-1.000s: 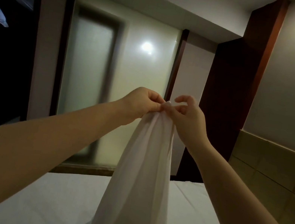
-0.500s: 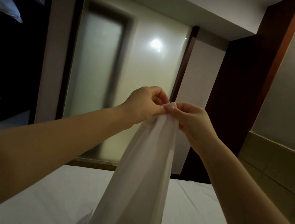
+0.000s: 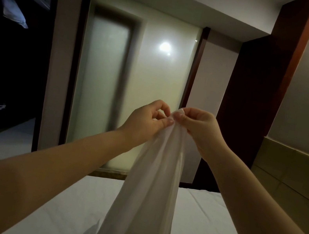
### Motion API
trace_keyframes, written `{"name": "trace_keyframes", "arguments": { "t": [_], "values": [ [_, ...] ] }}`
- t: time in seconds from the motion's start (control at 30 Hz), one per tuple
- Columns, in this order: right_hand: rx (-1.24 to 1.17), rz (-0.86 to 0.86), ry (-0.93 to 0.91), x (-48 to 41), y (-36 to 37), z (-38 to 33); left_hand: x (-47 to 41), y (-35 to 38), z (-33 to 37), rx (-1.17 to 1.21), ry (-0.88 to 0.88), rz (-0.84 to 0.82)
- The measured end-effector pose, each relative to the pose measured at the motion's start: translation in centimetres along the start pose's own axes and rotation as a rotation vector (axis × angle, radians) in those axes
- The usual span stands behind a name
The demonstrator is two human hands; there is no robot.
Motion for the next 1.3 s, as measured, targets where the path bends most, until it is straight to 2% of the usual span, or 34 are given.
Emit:
{"name": "trace_keyframes", "arguments": {
  "t": [0.2,0.37,0.57,0.7,0.87,1.03,1.2,1.3],
  "values": [
    [0.068,0.13,0.055,-0.8,-1.1,0.2,0.9,1.2,-2.1,0.093,-0.126,-0.089],
    [0.106,0.154,0.077,-1.2,-1.6,0.1,0.9,1.5,-3.4,0.097,-0.179,-0.139],
    [0.09,0.153,0.162,-1.3,-2.6,1.2,1.8,1.4,-5.4,0.105,-0.252,-0.332],
    [0.029,0.213,0.221,-1.3,-3.7,2.5,3.3,1.6,-6.8,0.126,-0.279,-0.442],
    [0.034,0.267,0.245,-1.9,-4.5,4.8,3.4,0.2,-8.8,0.118,-0.322,-0.426],
    [0.076,0.419,0.22,-2.8,-6.4,6.6,5.1,0.8,-10.2,0.006,-0.343,-0.554],
    [0.194,0.511,0.132,-3.3,-8.2,7.8,5.1,1.1,-11.5,-0.002,-0.396,-0.512],
    [0.2,0.56,0.158,-3.4,-9.3,9.3,5.2,1.3,-11.8,-0.042,-0.397,-0.549]
  ]
}}
Point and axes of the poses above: each hand's wrist, its own x-axis away from the middle knuckle, its own y-axis out of the palm, z = x × y, the point moved 10 cm from there along -x, towards the middle knuckle, and after that the axes turned 14 degrees about z, right-handed, at the moved point
